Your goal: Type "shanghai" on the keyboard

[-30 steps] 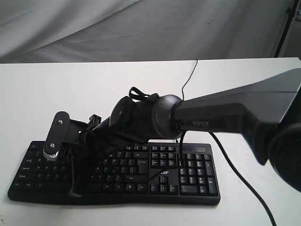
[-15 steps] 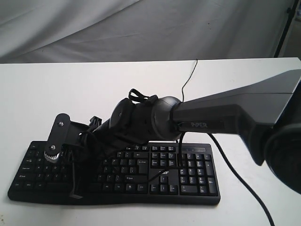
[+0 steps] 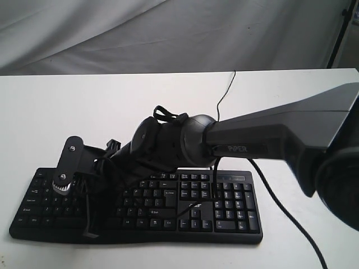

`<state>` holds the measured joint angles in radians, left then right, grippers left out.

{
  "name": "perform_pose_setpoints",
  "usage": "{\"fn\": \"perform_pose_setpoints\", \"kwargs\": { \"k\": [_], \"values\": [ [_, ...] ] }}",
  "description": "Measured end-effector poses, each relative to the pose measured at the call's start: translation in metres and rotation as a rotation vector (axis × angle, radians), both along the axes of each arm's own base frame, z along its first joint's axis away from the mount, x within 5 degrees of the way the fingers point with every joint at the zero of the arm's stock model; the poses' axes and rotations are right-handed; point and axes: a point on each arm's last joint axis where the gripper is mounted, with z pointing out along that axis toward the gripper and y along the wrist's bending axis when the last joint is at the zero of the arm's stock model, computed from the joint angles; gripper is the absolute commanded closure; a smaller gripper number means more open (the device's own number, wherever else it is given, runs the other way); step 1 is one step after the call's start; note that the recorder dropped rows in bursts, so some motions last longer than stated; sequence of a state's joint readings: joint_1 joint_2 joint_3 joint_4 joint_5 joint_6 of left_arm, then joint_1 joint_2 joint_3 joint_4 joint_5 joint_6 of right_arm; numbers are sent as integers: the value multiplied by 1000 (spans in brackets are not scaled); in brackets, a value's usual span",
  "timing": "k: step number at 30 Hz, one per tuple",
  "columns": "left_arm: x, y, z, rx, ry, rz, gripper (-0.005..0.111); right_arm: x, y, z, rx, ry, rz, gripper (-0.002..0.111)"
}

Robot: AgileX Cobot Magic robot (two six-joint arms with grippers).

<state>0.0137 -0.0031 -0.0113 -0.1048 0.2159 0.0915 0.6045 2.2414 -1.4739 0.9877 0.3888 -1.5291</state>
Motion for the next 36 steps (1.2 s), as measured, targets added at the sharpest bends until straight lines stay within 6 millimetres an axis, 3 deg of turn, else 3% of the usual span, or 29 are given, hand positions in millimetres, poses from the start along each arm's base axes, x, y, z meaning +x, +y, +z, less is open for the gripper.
{"fn": "perform_pose_setpoints", "kwargs": {
  "k": [25, 36],
  "values": [
    [0, 0, 0, 0, 0, 0, 106, 0, 1, -4, 1, 16, 5, 108],
    [0, 0, 0, 0, 0, 0, 106, 0, 1, 20, 22, -32, 15, 108]
  ]
}}
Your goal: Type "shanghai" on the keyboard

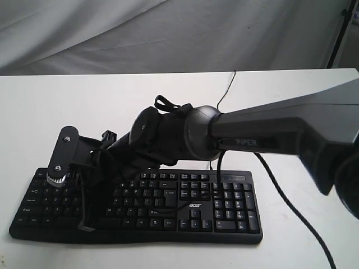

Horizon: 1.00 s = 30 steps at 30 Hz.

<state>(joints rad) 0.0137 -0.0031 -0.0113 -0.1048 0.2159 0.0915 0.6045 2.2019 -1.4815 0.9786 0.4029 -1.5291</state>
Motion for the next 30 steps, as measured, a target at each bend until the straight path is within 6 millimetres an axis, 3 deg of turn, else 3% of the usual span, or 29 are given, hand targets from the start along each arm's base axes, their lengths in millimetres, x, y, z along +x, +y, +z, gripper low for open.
{"fn": "perform_pose_setpoints", "kwargs": {
  "k": [30],
  "values": [
    [0, 0, 0, 0, 0, 0, 106, -8, -14, 1, -46, 35, 12, 108]
  ]
}}
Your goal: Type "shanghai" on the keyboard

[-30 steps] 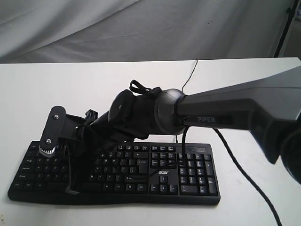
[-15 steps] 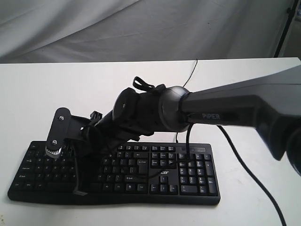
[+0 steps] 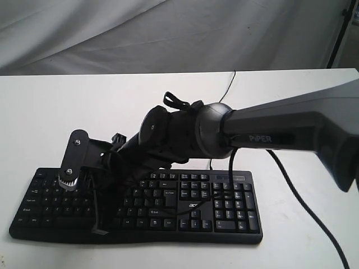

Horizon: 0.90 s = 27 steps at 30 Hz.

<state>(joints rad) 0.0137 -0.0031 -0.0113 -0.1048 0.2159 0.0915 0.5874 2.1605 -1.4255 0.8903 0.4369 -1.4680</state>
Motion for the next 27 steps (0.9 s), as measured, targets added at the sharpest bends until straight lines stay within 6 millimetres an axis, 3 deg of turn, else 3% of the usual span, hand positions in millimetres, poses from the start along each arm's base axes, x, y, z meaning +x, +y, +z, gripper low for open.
{"fn": "perform_pose_setpoints", "kwargs": {
  "k": [5, 8, 19, 27],
  "values": [
    [0, 0, 0, 0, 0, 0, 106, 1, 1, -3, 9, 1, -7, 108],
    [0, 0, 0, 0, 0, 0, 106, 3, 1, -16, -5, 7, -13, 108],
    [0, 0, 0, 0, 0, 0, 106, 4, 0, -23, -17, -1, -14, 108],
    [0, 0, 0, 0, 0, 0, 106, 3, 1, -11, -2, -14, -9, 108]
  ]
}}
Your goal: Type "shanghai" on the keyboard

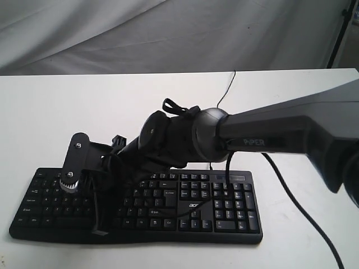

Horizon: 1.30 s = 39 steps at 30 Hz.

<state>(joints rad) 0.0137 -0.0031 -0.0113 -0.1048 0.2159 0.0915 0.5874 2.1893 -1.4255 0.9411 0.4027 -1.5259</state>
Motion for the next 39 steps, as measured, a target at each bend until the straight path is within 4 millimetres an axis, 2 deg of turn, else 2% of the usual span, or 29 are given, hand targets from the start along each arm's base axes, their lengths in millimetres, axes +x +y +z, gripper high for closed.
{"fn": "perform_pose_setpoints", "kwargs": {
  "k": [9, 12, 16, 22, 25, 39],
  "values": [
    [0, 0, 0, 0, 0, 0, 106, -1, 3, 8, 24, -10, -5, 108],
    [0, 0, 0, 0, 0, 0, 106, 4, 22, 22, 67, -22, -11, 108],
    [0, 0, 0, 0, 0, 0, 106, 10, 45, 24, 65, -33, -4, 108],
    [0, 0, 0, 0, 0, 0, 106, 17, 72, 17, 60, -1, 27, 108],
    [0, 0, 0, 0, 0, 0, 106, 23, 79, 15, 64, 13, 36, 108],
    [0, 0, 0, 0, 0, 0, 106, 29, 84, -8, 29, 10, 16, 108]
  ]
}}
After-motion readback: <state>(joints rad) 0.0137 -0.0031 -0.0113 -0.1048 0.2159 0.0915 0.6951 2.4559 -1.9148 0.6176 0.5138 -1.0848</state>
